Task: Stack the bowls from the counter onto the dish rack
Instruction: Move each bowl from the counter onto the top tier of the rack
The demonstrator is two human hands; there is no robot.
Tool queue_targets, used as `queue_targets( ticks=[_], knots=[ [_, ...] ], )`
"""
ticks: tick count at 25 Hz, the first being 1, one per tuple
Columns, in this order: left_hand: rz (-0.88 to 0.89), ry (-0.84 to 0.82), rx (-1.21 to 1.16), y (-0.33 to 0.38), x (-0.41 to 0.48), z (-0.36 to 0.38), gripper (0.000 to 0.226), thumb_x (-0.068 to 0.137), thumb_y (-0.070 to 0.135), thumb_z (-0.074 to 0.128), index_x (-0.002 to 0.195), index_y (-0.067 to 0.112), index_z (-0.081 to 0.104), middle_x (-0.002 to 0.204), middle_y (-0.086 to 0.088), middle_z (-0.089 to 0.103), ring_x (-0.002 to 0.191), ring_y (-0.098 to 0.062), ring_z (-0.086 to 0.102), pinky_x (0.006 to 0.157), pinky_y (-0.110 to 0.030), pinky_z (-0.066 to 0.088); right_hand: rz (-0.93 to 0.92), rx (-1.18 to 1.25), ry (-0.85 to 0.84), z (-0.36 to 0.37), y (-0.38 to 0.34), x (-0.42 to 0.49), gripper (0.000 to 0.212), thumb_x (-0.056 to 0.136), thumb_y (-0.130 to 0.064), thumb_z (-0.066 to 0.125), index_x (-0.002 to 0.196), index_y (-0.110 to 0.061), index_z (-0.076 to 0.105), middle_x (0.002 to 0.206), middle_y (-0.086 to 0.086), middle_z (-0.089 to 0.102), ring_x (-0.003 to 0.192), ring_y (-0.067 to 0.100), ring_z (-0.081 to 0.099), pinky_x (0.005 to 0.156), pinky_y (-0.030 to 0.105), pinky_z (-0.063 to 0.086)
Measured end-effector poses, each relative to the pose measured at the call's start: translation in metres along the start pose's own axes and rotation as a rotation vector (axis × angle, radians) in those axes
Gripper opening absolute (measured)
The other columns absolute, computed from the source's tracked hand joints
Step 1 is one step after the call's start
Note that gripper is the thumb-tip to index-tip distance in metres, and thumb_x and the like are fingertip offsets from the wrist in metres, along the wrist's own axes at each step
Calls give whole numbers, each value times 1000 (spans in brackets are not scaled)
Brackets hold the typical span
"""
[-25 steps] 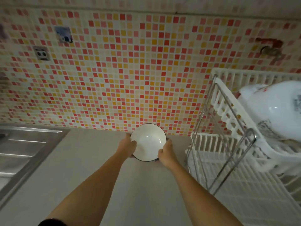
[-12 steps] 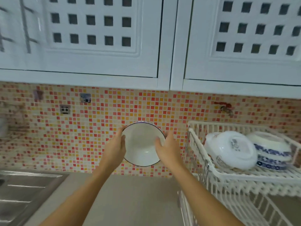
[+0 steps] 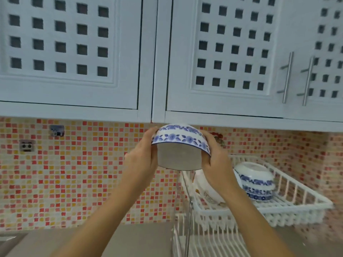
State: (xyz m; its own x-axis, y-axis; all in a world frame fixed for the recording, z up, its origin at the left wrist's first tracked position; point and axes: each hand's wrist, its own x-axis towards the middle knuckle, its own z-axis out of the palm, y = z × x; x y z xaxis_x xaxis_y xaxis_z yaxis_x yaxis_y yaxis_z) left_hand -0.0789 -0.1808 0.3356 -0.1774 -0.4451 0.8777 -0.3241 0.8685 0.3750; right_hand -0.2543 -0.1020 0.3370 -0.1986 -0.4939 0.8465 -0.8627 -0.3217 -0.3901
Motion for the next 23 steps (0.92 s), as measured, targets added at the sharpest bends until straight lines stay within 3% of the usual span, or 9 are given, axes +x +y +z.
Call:
queue_targets(
  ticks=[3,5,7,9,11,15,18,21,23],
  knots=[
    [71,-134,-22,34,10,34,47,96,19,43,141,24,35,101,-5,69,58,-8,49,54,-20,37,-42,-113,80,-40,32,-9,62,87,3,50,138,-29,35,133,5,54,107,14,54,87,25,46],
    [162,-281,-74,52,16,57,60,92,20,52,144,33,24,117,0,64,69,-2,56,66,-24,49,-108,-170,118,-75,54,-13,56,86,-12,51,138,-25,35,132,11,53,98,13,54,81,31,51],
    [239,-519,-107,68,23,77,80,85,35,58,144,48,5,147,3,41,107,-9,60,95,-38,50,-184,-253,111,-109,75,-14,54,84,-29,47,136,-18,35,132,16,52,92,21,58,71,38,55],
    [272,-738,-96,84,30,95,92,73,45,56,137,61,-9,161,9,3,140,-16,32,111,-45,35,-254,-354,70,-135,101,-15,54,85,-32,47,134,-16,30,135,13,47,88,33,62,63,37,57],
    [241,-845,-167,95,35,113,92,65,52,50,132,66,-11,160,13,-9,147,-14,12,116,-47,24,-298,-420,50,-153,123,-14,55,85,-32,48,134,-15,30,135,5,37,86,32,61,53,33,56],
    [142,-868,-201,115,37,162,99,65,71,61,142,54,1,159,6,14,143,-19,29,112,-48,35,-409,-527,-20,-180,164,-9,55,85,-20,49,136,-10,31,139,14,39,64,26,61,47,34,57],
    [85,-827,-259,130,37,185,89,63,58,72,136,39,25,128,9,51,112,-8,59,92,-32,56,-406,-547,-92,-192,186,-4,59,84,-17,48,139,-9,28,144,23,39,51,20,55,47,23,49],
    [35,-774,-251,138,31,207,85,62,53,77,131,39,30,128,8,51,111,-11,58,91,-36,56,-335,-458,-195,-208,209,0,72,83,-24,57,144,-21,19,154,14,25,90,31,67,70,39,59],
    [76,-726,-141,139,24,223,93,60,57,78,135,39,27,140,8,41,122,-15,49,99,-39,50,-237,-377,-389,-224,227,-5,95,77,-41,67,145,-37,0,159,-2,-1,138,20,29,109,39,36]
  ],
)
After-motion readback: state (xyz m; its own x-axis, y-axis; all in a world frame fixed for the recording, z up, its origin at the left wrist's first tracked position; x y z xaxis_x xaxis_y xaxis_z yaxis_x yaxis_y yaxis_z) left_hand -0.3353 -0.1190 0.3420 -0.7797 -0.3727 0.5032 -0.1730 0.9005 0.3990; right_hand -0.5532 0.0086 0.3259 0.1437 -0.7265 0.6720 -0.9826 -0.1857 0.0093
